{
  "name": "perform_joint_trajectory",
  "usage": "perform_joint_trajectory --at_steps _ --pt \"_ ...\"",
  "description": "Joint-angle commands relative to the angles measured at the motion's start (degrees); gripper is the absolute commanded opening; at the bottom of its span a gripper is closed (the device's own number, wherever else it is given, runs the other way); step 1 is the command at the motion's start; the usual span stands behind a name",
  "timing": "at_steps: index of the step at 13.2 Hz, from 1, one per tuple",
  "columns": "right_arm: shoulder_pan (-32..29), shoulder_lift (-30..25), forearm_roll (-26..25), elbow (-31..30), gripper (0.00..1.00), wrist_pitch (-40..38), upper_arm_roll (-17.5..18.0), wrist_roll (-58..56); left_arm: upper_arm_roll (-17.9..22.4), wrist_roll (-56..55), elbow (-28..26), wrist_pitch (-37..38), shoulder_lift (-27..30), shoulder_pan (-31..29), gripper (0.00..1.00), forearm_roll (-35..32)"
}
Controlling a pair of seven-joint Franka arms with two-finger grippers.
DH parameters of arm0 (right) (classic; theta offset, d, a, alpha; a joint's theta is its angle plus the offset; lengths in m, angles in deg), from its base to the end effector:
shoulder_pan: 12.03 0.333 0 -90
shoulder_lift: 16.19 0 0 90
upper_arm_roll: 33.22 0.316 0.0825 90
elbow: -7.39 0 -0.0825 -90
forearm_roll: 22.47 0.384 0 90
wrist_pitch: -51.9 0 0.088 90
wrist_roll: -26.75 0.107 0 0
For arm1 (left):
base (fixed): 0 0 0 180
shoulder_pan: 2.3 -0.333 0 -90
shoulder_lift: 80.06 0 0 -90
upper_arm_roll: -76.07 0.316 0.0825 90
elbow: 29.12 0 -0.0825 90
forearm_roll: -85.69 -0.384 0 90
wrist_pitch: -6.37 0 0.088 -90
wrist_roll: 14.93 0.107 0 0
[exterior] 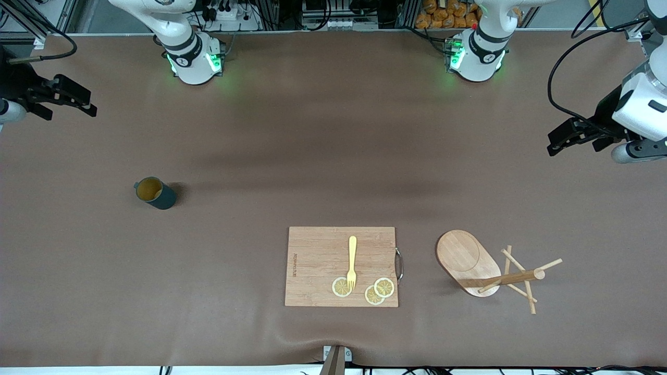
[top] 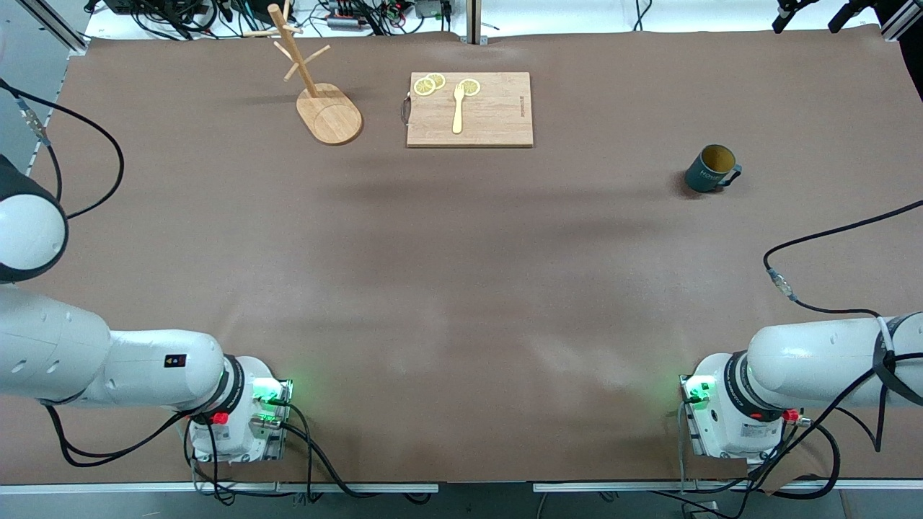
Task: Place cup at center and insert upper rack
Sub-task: 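Reach the right gripper toward the teal mug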
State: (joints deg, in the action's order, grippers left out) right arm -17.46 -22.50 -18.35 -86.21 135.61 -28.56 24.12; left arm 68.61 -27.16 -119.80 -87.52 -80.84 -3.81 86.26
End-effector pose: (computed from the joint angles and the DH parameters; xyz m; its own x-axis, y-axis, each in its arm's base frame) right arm 0.5083 0.0040 0.6445 0.9974 0.0392 -0.0596 0.0353 -0.9972 -0.0657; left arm 0.5621 -0.0591 0.6174 0.9931 0.1102 0.0391 0.1095 -0.9938 0.0205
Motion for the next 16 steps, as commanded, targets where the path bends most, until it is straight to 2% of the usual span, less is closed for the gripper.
perform_joint_trajectory --at_steps 1,4,7,12,13,16 --pt "0.2 -0.5 0.8 0.1 1.00 0.0 -0.1 0.8 -0.2 0.7 3.1 2.1 -1.7 0.1 1.00 -1.5" --pt "0.2 -0.5 0.8 0.2 1.00 0.0 -0.1 0.8 0.3 0.9 3.7 2.5 -1.9 -0.3 1.00 -1.5" --pt "0.2 -0.5 0.8 -0.1 1.00 0.0 -0.1 0.8 0.3 1.1 6.6 5.3 -4.3 -0.8 1.00 -1.1" --pt "0.9 0.2 0.8 -0.4 1.00 1.9 -0.1 1.5 0.0 0.2 5.7 5.5 -4.2 -0.4 1.00 -0.7" --pt "1.6 0.4 0.7 -1.4 1.00 3.0 -0.2 2.5 -0.1 1.1 5.4 5.5 -4.2 -0.4 1.00 -1.3" --pt "2.0 0.9 0.8 -10.8 1.00 12.7 -0.2 6.7 -0.2 1.2 5.2 4.9 -4.4 -0.2 1.00 -1.3"
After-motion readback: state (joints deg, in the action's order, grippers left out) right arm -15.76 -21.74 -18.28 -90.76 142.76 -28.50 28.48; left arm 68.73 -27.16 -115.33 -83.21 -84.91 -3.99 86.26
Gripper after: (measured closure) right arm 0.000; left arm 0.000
